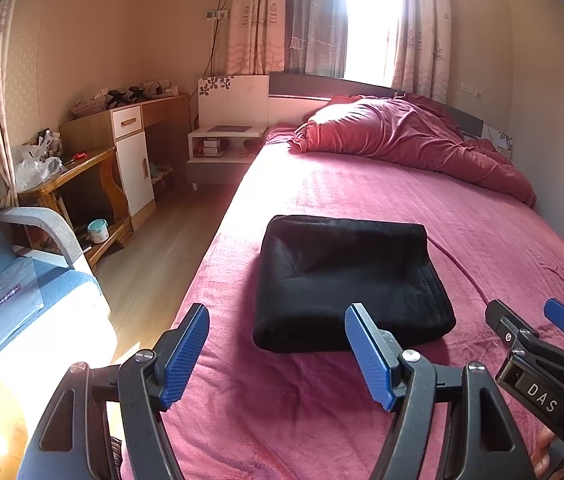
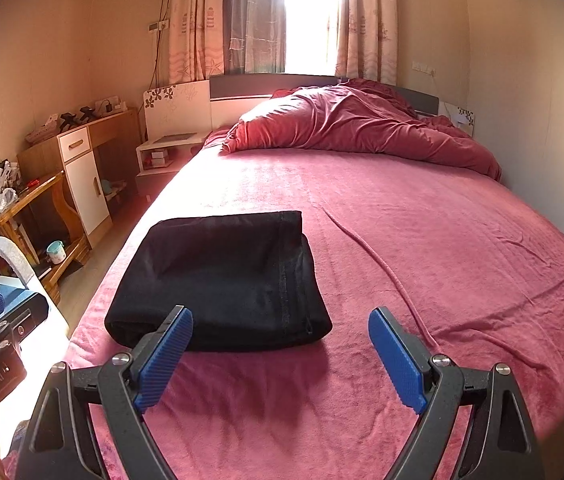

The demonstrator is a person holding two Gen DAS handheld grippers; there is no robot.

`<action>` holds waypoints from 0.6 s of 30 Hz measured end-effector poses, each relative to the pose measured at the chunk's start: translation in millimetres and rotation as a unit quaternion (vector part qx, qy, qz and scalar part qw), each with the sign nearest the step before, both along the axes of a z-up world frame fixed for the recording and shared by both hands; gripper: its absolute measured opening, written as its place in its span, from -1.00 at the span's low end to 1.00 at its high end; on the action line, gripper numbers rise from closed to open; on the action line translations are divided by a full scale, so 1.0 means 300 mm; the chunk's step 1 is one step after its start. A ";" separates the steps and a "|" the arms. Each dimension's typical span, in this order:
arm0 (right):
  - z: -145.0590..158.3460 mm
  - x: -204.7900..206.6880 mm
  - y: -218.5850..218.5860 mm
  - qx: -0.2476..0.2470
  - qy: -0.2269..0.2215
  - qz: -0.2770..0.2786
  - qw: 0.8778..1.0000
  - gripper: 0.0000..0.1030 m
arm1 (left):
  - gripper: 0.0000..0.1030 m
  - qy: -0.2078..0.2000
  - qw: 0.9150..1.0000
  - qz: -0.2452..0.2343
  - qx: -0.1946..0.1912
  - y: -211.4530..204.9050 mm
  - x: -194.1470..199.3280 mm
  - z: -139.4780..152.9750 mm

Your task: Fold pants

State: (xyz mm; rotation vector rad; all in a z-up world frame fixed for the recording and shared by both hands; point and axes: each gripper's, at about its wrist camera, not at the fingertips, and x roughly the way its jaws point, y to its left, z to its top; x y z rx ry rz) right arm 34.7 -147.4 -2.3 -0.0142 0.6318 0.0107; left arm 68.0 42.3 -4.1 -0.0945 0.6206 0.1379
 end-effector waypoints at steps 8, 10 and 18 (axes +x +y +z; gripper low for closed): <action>-0.009 0.002 -0.005 -0.001 0.003 0.000 1.000 0.75 | 0.40 0.004 1.000 0.000 -0.002 0.003 0.005 -0.004; -0.009 0.002 -0.006 -0.002 0.002 0.001 1.000 0.75 | 0.40 0.003 1.000 0.000 -0.001 0.003 0.005 -0.005; -0.011 0.002 -0.008 -0.004 0.000 0.003 1.000 0.75 | 0.40 0.001 1.000 -0.001 0.001 0.003 0.002 -0.005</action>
